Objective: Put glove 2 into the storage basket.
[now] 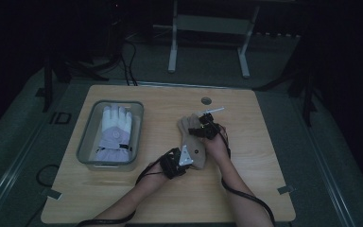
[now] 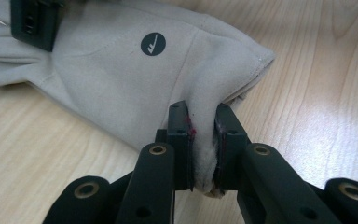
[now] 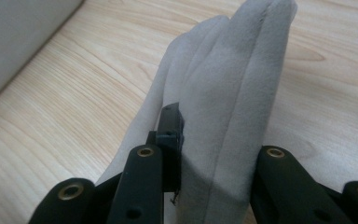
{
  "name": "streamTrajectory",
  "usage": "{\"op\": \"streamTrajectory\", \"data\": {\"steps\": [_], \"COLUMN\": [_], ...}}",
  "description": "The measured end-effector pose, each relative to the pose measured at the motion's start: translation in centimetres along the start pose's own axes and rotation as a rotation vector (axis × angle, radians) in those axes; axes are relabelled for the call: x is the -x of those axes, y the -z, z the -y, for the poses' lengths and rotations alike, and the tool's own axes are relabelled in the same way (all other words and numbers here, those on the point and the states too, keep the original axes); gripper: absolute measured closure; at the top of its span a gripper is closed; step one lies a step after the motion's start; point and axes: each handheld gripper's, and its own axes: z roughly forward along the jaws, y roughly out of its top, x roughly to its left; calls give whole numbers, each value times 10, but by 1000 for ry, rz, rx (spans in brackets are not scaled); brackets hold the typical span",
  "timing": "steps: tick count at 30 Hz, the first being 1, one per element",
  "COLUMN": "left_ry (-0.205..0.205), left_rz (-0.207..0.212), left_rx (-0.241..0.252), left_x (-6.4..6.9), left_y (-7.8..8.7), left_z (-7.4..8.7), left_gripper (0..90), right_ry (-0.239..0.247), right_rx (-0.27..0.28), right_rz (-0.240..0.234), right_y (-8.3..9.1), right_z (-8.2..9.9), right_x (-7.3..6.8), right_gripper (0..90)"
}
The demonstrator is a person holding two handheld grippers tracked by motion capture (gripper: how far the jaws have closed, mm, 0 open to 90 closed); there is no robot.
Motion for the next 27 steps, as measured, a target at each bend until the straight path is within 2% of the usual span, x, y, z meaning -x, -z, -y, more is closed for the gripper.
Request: {"op": "streamTrajectory", "data": {"steps": [6,14,17,27], "left_ry": [-13,-17,-15,-1], "left_rz": [-24,-73,-85,-122], "left_rx": [7,19,19,0], "left_x": [-2,-11,-16,-26], "left_y": [16,51,62,90], "left_z": [-5,-13,-12,1], "left_gripper": [802,803,803,803], "right_ry": [2,29,43,75], "right_rx": [36,95,114,118], "right_rz": [-24,-62,-79,-122], "right_y": [11,27,31,27], "right_z": [-10,-36,-45,-67], "right_x": [-7,-28,-37,-66], "right_gripper": [721,720,720,720]}}
